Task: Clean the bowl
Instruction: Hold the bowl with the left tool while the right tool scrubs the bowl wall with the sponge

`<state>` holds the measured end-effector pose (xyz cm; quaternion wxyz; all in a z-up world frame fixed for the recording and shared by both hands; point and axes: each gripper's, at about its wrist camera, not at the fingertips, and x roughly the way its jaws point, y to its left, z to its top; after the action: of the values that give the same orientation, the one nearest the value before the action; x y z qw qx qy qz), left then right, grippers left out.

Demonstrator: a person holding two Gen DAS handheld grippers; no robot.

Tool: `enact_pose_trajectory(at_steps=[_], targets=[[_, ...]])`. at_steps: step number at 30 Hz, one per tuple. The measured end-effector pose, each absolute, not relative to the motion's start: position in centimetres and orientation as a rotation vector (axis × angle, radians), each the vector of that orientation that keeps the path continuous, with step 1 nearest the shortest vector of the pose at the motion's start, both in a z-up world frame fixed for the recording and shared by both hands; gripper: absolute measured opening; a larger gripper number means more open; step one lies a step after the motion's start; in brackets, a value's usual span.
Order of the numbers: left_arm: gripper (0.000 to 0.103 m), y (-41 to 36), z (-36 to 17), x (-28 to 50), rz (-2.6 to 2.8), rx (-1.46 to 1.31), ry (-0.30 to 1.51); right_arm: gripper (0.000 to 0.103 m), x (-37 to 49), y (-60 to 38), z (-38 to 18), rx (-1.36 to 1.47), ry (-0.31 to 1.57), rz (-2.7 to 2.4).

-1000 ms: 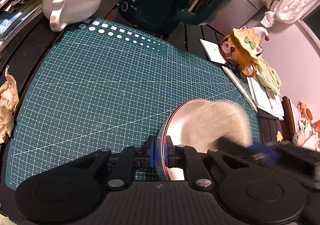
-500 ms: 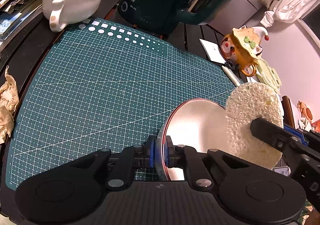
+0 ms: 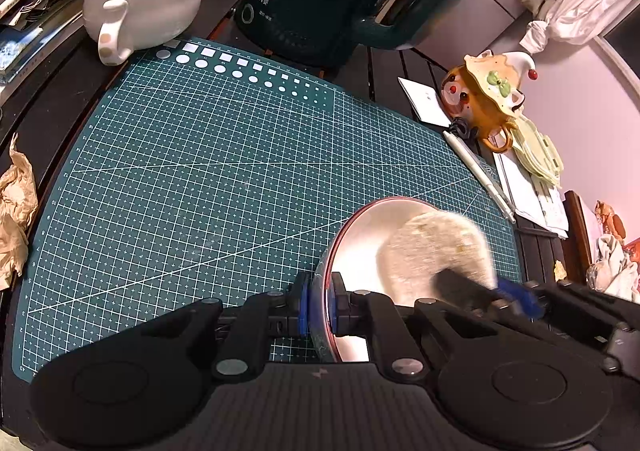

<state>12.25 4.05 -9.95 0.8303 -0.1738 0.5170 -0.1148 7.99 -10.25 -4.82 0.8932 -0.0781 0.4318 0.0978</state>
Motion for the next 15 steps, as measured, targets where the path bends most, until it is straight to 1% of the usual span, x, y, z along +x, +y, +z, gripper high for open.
enact_pose_trajectory(at_steps=[6, 10, 13, 15], targets=[[0.009, 4.1, -10.0, 12.2, -0.242, -0.371, 1.098, 0.011, 7.4, -11.6, -2.1, -0.059, 0.835, 0.233], [0.009, 4.0, -10.0, 12.2, -0.241, -0.369, 1.098, 0.012, 8.4, -11.4, -3.9, 0.009, 0.921, 0.297], [0.009, 4.1, -10.0, 12.2, -0.242, -0.369, 1.098, 0.011, 9.1, -10.9, -5.9, 0.007, 0.98, 0.293], [0.01, 4.1, -10.1, 12.2, -0.243, -0.369, 1.098, 0.011, 9.1, -10.8, -6.4, -0.011, 0.982, 0.276]])
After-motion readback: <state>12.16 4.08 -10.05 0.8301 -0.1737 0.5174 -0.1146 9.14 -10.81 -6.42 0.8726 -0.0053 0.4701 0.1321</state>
